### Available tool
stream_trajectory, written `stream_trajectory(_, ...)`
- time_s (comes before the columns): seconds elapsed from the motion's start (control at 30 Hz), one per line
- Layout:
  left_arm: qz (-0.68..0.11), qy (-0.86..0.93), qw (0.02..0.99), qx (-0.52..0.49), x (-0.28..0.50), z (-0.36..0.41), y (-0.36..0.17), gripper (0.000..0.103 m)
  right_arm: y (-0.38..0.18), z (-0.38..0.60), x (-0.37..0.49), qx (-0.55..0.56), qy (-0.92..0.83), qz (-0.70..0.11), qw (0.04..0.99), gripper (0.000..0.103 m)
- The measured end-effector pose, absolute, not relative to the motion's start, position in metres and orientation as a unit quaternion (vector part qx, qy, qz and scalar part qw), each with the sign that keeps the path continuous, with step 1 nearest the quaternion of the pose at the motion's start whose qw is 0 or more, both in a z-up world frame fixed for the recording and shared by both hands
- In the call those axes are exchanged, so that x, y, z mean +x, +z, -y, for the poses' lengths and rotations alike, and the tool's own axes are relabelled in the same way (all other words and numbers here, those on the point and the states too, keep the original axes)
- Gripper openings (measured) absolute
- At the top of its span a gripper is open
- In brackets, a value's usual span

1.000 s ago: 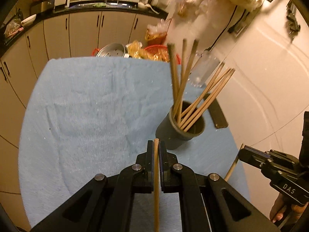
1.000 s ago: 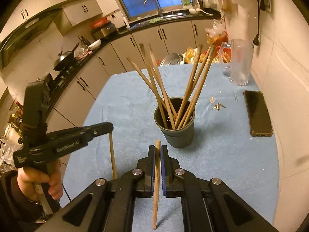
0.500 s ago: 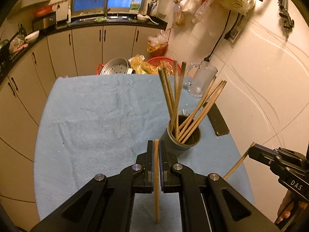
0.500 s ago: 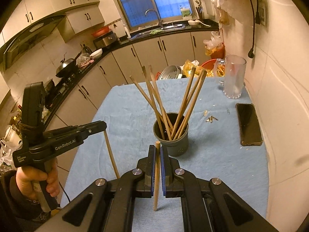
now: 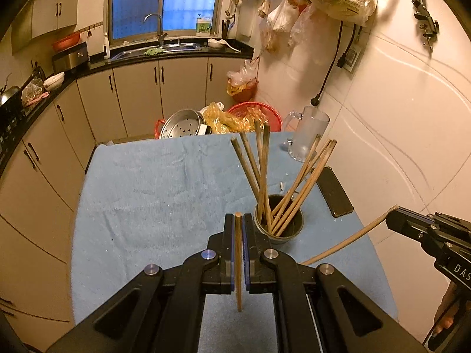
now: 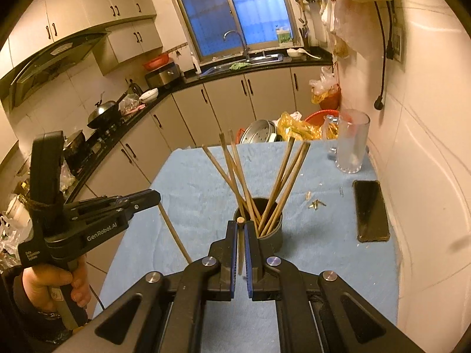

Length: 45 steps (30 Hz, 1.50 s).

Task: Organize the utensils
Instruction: 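Lift both held chopsticks up over the black cup, then lower both chopsticks into the black cup and open both tools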

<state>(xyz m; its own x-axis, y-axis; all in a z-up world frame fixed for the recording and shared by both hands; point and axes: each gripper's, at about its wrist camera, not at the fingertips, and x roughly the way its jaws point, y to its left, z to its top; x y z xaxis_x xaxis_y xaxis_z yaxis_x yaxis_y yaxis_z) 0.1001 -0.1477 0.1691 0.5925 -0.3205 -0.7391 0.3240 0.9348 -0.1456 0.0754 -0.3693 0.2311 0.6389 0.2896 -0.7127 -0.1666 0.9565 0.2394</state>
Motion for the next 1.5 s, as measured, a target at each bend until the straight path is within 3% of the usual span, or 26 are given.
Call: stream_trajectory(1.5,-0.343,-0.184,0.921,-0.002,0.132,0.185,0.260,0.004,0.326,0.375,0.102,0.047,0.113,-0.319,0.940,0.005)
